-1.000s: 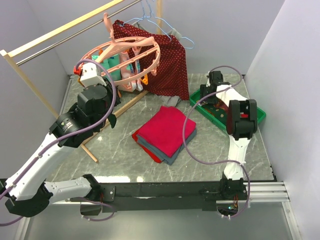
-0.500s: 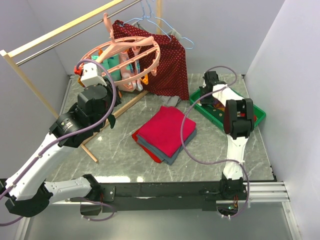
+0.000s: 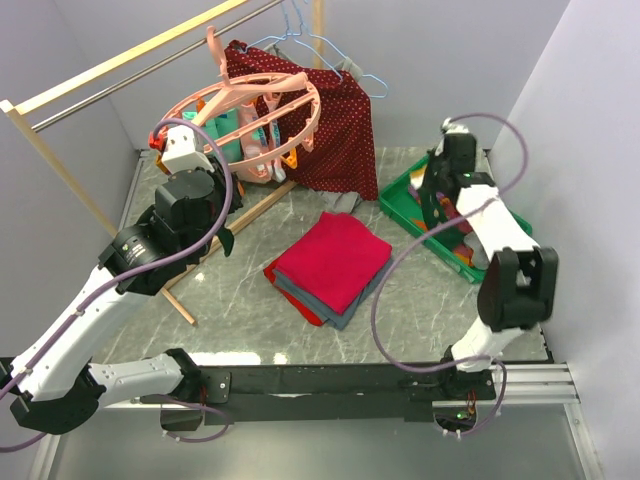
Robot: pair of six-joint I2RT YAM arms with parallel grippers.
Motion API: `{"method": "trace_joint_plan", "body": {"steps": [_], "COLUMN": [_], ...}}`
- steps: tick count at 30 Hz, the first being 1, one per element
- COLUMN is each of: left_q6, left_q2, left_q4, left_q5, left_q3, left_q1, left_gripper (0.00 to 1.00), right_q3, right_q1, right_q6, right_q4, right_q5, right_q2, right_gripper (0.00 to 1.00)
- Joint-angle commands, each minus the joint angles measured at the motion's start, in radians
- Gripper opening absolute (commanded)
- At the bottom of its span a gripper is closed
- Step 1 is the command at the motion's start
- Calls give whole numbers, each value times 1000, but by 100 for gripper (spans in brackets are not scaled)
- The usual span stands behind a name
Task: Clip the socks to the hanger
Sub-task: Pick up the sock from the bin, then clamp the sock onto the hanger.
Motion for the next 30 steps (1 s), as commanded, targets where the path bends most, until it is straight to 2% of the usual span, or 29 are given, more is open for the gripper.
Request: {"method": "trace_joint_plan", "body": {"steps": [1,5,8,9,10,13,18,22,26,30], "left_q6": [14,15,17,20,18,21,18,15,12,3], "left_q2": [-15,-15,-15,-18,-17,-17,-8,-14,-14,-15], "left_q4": [8,13,16,19,22,31,33,45,44,45], "left_q5": [15,25,30,30,32,39,50,55,58,74], "left_q3": [5,9,9,9,9,6,12,6,9,6], "left_q1": [2,2,2,4,2,2,2,4,2,2], "left_gripper": [1,1,1,1,1,1,1,1,1,1], "right_q3": [-48,-78,-109,-129,-143,-181,-259,-299,-341,-307], "right_q1": [-10,-11,-11,-10,-10,8,97,255,372,473], "right_q6": [17,-8,5,18,63,141,227,305,442,485], "right_q4": [130,202,277,302,328,411,552,654,873,917], "right_q5": [-52,-190,-356,-394,-503,-615,-704,-738,-757,-738], "right_q2": [-140,-247,-350,-367,-382,-413,-450,-438,-374,-294], "right_gripper": [0,0,0,0,0,0,0,0,0,0]}}
